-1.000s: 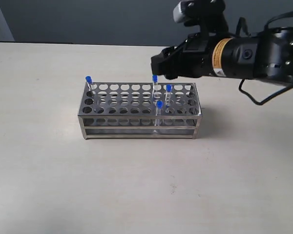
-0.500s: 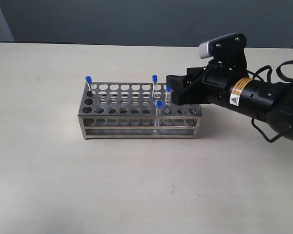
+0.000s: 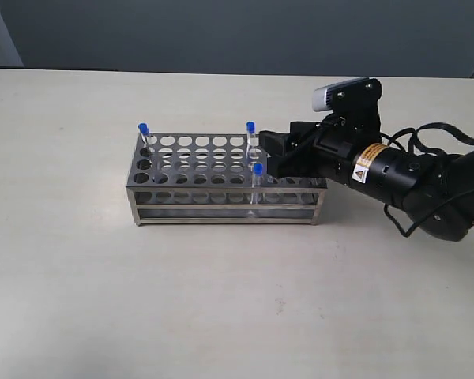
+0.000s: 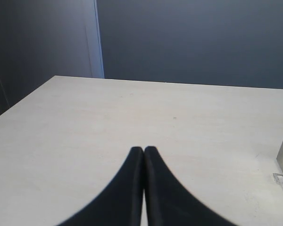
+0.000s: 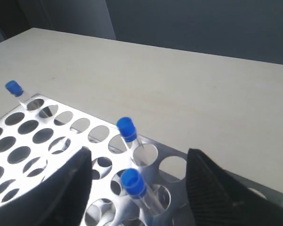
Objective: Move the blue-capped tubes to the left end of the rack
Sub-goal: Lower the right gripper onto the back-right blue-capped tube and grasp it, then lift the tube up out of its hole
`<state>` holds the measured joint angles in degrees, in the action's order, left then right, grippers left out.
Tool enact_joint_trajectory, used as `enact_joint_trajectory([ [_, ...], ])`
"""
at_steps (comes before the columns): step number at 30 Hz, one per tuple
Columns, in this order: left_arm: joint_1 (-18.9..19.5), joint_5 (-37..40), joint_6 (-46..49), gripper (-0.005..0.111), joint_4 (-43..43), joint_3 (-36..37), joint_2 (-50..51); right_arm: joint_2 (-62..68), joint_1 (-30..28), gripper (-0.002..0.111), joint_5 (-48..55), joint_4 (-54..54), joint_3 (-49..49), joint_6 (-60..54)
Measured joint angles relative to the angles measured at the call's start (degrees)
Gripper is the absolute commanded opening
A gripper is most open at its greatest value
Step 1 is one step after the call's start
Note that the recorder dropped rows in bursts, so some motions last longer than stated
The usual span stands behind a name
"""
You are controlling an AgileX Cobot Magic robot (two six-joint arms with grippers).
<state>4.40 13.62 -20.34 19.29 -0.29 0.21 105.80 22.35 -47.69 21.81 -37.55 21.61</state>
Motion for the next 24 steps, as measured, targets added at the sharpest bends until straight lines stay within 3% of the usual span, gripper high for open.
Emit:
enact_joint_trajectory([
  [5, 0.0, 0.0, 0.0, 0.0, 0.0, 0.0, 0.0, 1.9, 0.0, 0.056, 0.0, 0.0, -2.2, 0.0],
  [8, 0.0, 0.0, 0.0, 0.0, 0.0, 0.0, 0.0, 2.9, 0.0, 0.05, 1.0, 0.0, -3.2, 0.0],
  [11, 0.0, 0.0, 0.0, 0.0, 0.0, 0.0, 0.0, 3.4, 0.2, 0.034, 3.8, 0.0, -4.1, 0.0],
  [15, 0.0, 0.0, 0.0, 0.0, 0.0, 0.0, 0.0, 3.7, 0.5, -0.001, 5.6, 0.1, -4.4, 0.0],
  [24, 0.0, 0.0, 0.0, 0.0, 0.0, 0.0, 0.0, -1.6, 0.5, 0.0, 7.9, 3.0, -4.4, -0.3],
])
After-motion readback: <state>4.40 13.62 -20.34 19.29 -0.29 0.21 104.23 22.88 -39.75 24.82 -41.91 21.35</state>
